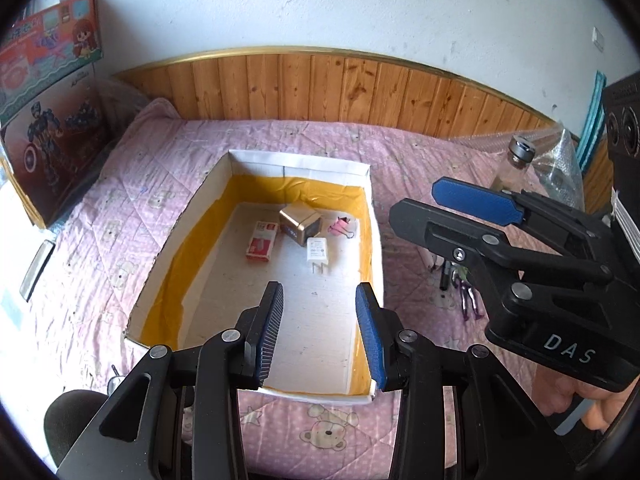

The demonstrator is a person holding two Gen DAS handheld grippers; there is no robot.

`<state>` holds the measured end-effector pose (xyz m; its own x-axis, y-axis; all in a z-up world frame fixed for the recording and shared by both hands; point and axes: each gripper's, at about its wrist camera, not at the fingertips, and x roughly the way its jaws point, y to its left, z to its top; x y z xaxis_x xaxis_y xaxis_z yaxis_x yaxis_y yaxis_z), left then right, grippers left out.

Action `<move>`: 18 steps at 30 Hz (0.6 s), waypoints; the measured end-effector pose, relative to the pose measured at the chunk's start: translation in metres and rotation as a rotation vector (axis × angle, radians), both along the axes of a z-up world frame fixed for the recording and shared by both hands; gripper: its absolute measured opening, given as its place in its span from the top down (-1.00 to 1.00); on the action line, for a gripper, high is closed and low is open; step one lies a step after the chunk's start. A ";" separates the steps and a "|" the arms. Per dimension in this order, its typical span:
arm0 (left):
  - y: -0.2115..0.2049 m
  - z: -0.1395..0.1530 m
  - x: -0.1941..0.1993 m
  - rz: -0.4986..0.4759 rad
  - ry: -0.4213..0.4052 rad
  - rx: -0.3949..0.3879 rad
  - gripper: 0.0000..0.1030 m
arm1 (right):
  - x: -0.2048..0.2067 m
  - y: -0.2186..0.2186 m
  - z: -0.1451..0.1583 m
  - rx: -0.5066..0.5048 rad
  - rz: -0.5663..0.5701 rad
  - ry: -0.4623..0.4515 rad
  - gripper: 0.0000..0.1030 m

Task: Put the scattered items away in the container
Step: 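Withdraw both grippers from the box toward the loose items on the bedspread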

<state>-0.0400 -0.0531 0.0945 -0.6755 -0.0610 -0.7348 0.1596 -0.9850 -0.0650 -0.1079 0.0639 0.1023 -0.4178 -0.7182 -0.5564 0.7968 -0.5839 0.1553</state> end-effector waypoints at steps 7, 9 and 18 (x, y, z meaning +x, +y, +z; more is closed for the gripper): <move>0.028 0.010 0.028 -0.061 0.103 0.017 0.23 | 0.026 0.045 -0.002 -0.127 0.012 -0.025 0.03; 0.040 0.009 0.035 -0.094 0.119 0.004 0.23 | 0.031 0.059 -0.005 -0.159 0.000 -0.039 0.03; 0.082 -0.008 0.035 -0.213 0.087 0.038 0.21 | 0.032 0.122 -0.033 -0.209 -0.105 -0.101 0.03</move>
<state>-0.0046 0.0293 0.0861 -0.7311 0.1161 -0.6723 -0.0592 -0.9925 -0.1070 -0.0757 0.1863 0.0690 -0.4456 -0.7777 -0.4434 0.7080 -0.6092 0.3571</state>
